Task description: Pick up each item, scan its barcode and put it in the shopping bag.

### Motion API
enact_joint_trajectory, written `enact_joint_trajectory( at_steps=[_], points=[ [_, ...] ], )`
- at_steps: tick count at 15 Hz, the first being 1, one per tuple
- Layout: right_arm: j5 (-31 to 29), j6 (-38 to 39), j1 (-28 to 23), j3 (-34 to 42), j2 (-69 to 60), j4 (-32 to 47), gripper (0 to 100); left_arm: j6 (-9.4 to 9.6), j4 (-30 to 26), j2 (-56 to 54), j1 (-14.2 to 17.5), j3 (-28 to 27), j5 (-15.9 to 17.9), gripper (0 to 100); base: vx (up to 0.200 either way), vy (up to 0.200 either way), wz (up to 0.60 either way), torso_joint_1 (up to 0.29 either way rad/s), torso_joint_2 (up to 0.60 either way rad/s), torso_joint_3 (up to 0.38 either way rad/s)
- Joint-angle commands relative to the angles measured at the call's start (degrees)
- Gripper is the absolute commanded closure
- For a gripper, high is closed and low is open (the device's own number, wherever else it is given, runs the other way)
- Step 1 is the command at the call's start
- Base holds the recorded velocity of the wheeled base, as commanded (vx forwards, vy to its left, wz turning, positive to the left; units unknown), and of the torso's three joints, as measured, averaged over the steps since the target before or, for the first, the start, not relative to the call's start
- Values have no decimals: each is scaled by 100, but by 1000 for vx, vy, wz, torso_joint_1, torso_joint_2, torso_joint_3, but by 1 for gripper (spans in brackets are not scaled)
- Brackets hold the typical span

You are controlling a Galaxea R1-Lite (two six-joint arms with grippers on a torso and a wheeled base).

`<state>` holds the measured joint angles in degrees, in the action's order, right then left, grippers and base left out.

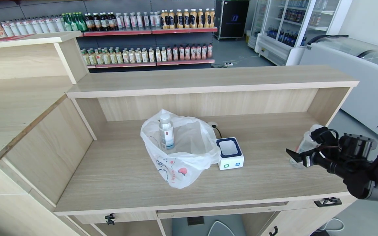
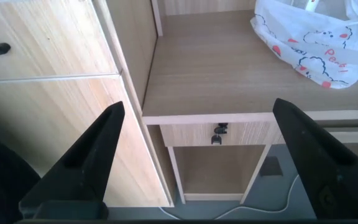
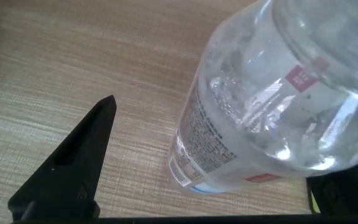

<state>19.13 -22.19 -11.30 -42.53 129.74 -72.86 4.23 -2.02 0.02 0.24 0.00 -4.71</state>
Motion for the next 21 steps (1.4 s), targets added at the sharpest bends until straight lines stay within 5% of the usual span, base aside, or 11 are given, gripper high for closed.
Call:
enact_joint_trajectory(
  at_steps=[1,9,10,21],
  points=[
    [3,-5,23,-97,148,0,0,-1,0,-2,2,0,-4,0,0,0,0,0,0,0],
    [3,320,14,-422,262,9,0,-1,0,-2,2,0,-4,0,0,0,0,0,0,0],
    [3,338,14,-422,262,18,100,-1,0,-2,2,0,-4,0,0,0,0,0,0,0],
    [38,821,75,-422,42,106,100,-1,0,-2,2,0,-4,0,0,0,0,0,0,0]
  ],
)
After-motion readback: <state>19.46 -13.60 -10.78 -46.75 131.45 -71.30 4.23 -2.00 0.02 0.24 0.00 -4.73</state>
